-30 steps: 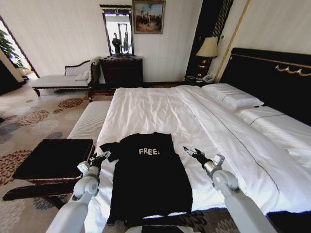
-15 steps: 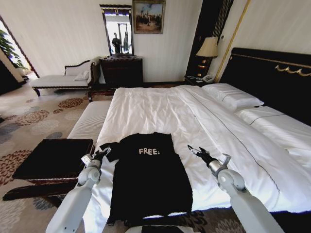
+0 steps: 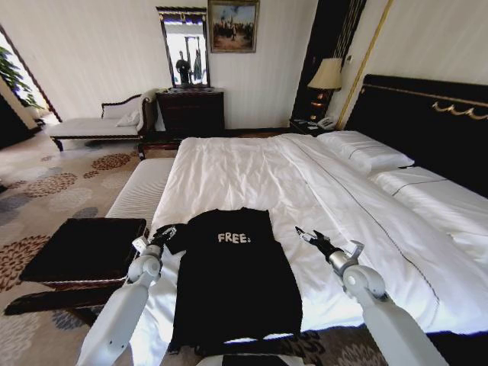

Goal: Fold the clothes on the bed and place them into the basket.

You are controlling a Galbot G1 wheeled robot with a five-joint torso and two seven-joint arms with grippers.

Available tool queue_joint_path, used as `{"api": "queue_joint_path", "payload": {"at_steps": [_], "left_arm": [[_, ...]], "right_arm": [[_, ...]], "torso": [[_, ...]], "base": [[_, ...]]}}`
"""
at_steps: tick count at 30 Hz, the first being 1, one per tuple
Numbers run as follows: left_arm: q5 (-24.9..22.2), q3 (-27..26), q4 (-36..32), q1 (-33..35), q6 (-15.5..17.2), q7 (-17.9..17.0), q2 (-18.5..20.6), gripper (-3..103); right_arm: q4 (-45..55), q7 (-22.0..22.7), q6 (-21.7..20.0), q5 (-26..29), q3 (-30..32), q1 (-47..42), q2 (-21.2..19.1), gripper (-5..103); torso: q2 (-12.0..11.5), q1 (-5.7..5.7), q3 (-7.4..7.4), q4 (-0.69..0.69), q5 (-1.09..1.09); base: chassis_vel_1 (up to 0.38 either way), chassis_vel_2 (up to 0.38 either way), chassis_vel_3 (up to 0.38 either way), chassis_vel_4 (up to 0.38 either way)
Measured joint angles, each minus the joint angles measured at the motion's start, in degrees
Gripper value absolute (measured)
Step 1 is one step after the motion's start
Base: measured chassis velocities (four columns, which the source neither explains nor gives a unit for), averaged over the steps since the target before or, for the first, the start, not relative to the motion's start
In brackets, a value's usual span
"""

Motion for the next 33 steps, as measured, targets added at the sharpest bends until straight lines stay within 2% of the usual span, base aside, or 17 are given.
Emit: {"api": "queue_joint_path", "payload": {"at_steps": [1,4,6,7,8,10,15,17,19,21,22,33], "left_arm": [[0.01,0.0,0.04,0.0,0.0,0.0,-0.06,79],[0.57,-0.02,0.17,0.08,-0.13,0.07,-0.27,62],[0.66,-0.03,0.18,0.09,-0.17,0.11,-0.27,62],[1.22,-0.05,0.3,0.18,-0.38,0.4,-0.28,57],[1.73,-0.15,0.6,0.29,-0.68,0.81,-0.3,46],[1.74,-0.23,0.74,0.33,-0.73,0.89,-0.34,46],[1.93,-0.41,1.47,0.37,-0.93,1.31,-0.4,20],[1.93,-0.41,1.43,0.37,-0.93,1.31,-0.36,20],[1.9,-0.45,1.19,0.37,-0.94,1.32,-0.22,8],[1.89,-0.47,1.08,0.39,-0.94,1.32,-0.16,8],[1.86,-0.49,0.92,0.44,-0.95,1.32,-0.06,2],[3.23,0.05,-0.98,1.06,-1.02,0.68,0.3,0]], "right_arm": [[-0.02,0.0,-0.01,0.02,0.04,-0.02,0.0,100],[-0.11,0.0,-0.03,0.03,0.08,-0.06,0.06,100],[-0.13,0.0,-0.03,0.03,0.09,-0.07,0.08,100],[-0.23,0.0,-0.04,0.02,0.08,-0.1,0.21,100],[-0.37,0.0,-0.04,-0.03,0.04,-0.2,0.48,100],[-0.41,0.0,-0.04,-0.08,0.04,-0.26,0.62,100],[-0.42,-0.03,-0.02,-0.24,0.07,-0.73,0.47,100],[-0.42,-0.04,-0.01,-0.24,0.1,-0.72,0.41,100],[-0.42,-0.03,-0.01,-0.2,0.26,-0.62,0.32,100],[-0.41,-0.02,-0.01,-0.17,0.3,-0.58,0.26,100],[-0.37,-0.02,-0.01,-0.14,0.31,-0.57,0.19,100],[-0.38,-0.15,0.04,-0.17,0.58,-0.63,0.19,100]], "torso": [[0.0,0.0,0.0,0.0,-0.01],[0.0,0.0,0.0,0.0,-0.01],[0.0,0.0,0.0,0.0,0.0],[0.0,0.0,0.0,0.0,0.0],[0.0,0.0,0.0,0.0,0.0],[0.0,0.0,0.0,0.0,0.0],[0.01,0.0,0.0,-0.01,-0.01],[0.0,0.0,0.0,-0.01,-0.01],[0.0,0.0,0.0,0.0,-0.01],[0.0,0.0,0.0,0.0,-0.01],[0.0,0.0,0.0,0.0,-0.01],[0.0,0.0,0.0,0.0,-0.01]], "base": [[0.0,0.0,0.0,0.0],[0.0,0.0,0.0,0.0],[0.0,0.0,0.0,0.0],[0.0,0.0,0.0,0.0],[0.0,0.0,0.0,0.0],[0.0,0.0,0.0,0.0],[0.0,0.0,0.0,0.0],[0.0,0.0,0.0,0.0],[0.0,0.0,0.0,0.0],[0.0,0.0,0.0,0.0],[0.0,0.0,0.0,0.0],[0.0,0.0,0.0,0.0]]}}
